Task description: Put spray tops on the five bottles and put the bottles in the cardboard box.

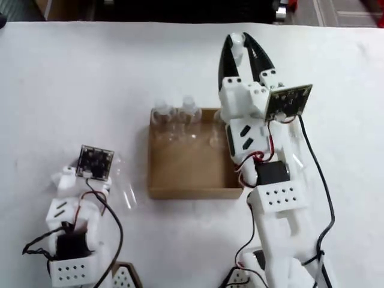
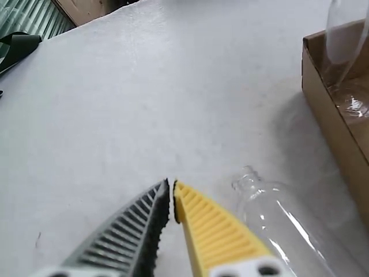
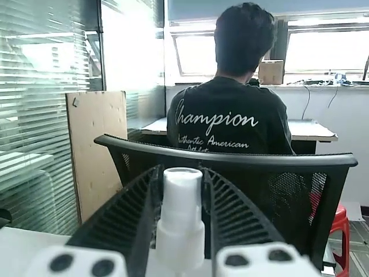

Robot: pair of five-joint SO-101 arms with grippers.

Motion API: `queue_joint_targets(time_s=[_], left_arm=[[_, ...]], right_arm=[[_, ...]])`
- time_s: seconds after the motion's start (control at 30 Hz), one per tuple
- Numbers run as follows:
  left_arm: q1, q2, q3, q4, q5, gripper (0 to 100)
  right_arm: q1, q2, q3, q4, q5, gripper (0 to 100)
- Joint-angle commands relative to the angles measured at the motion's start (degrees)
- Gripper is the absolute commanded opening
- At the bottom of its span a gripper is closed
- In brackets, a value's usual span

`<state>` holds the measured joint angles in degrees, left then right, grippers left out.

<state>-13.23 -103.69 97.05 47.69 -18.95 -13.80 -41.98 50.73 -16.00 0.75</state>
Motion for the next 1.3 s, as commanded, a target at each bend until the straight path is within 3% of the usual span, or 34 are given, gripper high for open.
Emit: queue_joint_targets(time_s=[0.0, 1.27], left_arm=[[0.57, -0.57, -0.09, -1.49, -0.62, 2], [0.57, -0.57, -0.09, -1.49, -0.62, 2]], right_arm=[[0.75, 0.31, -0.44, -1.27, 0.79, 1.6], [0.84, 0.75, 3.16, -1.27, 1.14, 1.6]])
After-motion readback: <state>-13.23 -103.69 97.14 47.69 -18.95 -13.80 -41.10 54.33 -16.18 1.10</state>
